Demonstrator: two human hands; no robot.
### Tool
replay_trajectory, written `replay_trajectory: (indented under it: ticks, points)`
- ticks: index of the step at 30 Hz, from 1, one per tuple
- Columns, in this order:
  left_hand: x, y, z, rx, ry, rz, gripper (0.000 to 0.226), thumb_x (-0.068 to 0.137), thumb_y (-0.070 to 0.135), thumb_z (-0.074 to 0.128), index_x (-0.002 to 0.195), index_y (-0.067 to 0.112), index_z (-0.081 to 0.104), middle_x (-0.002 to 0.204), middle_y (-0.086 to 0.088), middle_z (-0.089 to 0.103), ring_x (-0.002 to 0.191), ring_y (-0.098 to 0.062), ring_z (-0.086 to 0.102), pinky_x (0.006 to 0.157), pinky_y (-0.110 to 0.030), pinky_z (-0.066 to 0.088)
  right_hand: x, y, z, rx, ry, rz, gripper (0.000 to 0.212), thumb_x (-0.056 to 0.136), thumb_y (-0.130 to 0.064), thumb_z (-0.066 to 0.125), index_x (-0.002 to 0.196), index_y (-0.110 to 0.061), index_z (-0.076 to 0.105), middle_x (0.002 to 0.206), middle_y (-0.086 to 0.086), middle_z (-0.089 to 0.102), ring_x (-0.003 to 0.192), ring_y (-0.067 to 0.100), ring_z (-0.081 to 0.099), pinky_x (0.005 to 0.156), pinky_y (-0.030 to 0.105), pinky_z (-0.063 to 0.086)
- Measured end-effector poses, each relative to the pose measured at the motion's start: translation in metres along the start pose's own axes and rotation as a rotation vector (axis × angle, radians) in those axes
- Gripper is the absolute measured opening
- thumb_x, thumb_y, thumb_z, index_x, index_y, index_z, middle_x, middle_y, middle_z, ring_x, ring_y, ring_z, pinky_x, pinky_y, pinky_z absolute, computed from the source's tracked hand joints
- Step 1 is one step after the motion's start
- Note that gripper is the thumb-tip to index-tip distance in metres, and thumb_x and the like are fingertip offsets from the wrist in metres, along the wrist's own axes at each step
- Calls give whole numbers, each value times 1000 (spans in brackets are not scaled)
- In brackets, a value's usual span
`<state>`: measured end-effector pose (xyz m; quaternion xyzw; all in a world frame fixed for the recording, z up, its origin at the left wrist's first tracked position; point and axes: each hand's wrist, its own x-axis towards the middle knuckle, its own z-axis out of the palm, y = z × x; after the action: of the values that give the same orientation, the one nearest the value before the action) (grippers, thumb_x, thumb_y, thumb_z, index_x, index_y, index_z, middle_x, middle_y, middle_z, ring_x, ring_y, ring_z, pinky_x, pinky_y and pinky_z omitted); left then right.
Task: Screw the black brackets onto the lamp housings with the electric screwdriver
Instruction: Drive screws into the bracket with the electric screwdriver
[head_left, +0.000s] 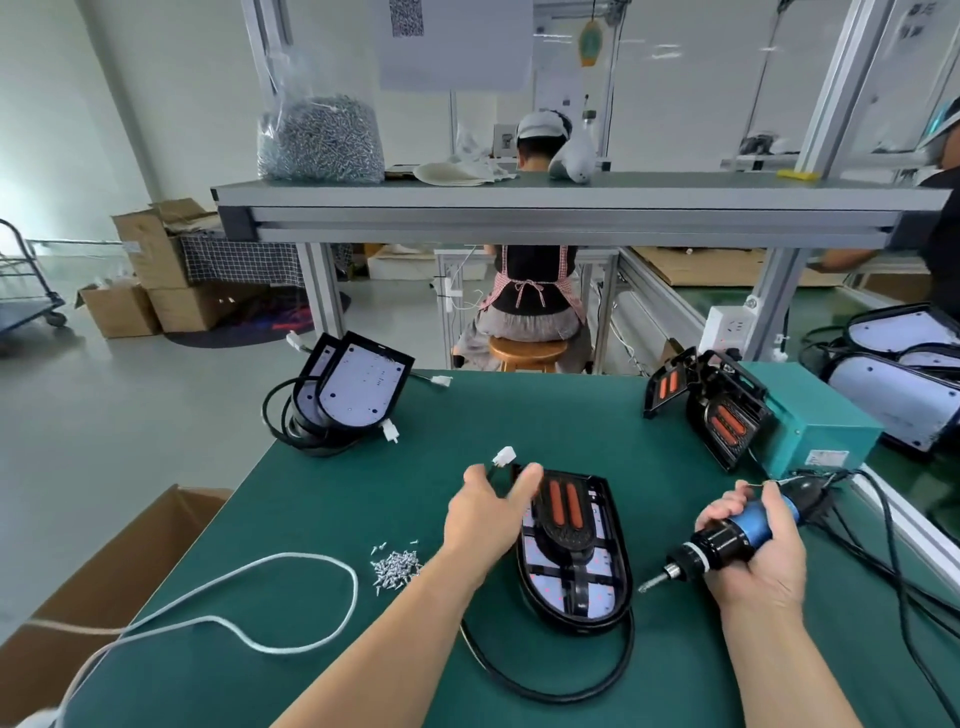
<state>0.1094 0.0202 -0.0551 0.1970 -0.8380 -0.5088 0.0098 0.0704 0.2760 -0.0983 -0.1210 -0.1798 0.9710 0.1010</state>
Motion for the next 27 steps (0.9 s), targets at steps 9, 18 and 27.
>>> replay_trajectory:
  ticks: [9, 18, 27]
  points:
    - [18, -41, -101, 440, -3, -46, 21, 81, 3, 63, 69, 19, 68, 76, 0, 68, 63, -18, 58, 60, -23, 50, 2, 2, -1, 37, -30, 20, 18, 96, -33, 66, 94, -15, 62, 75, -7, 54, 62, 2, 53, 64, 12, 48]
    - [22, -40, -94, 684, -56, 49, 24, 82, 7, 71, 66, 19, 59, 84, 1, 70, 72, -17, 59, 69, -29, 55, -1, 2, 1, 54, -24, 33, 19, 96, -32, 66, 93, -14, 62, 74, -6, 55, 61, 2, 53, 61, 13, 49]
    - [-35, -18, -59, -88, -114, 263, 13, 78, 8, 75, 74, 18, 69, 64, -1, 68, 60, -9, 57, 58, -16, 44, -38, 3, 41, 111, 52, 10, 17, 92, -22, 71, 84, -13, 60, 71, -5, 59, 56, 6, 55, 54, 17, 50]
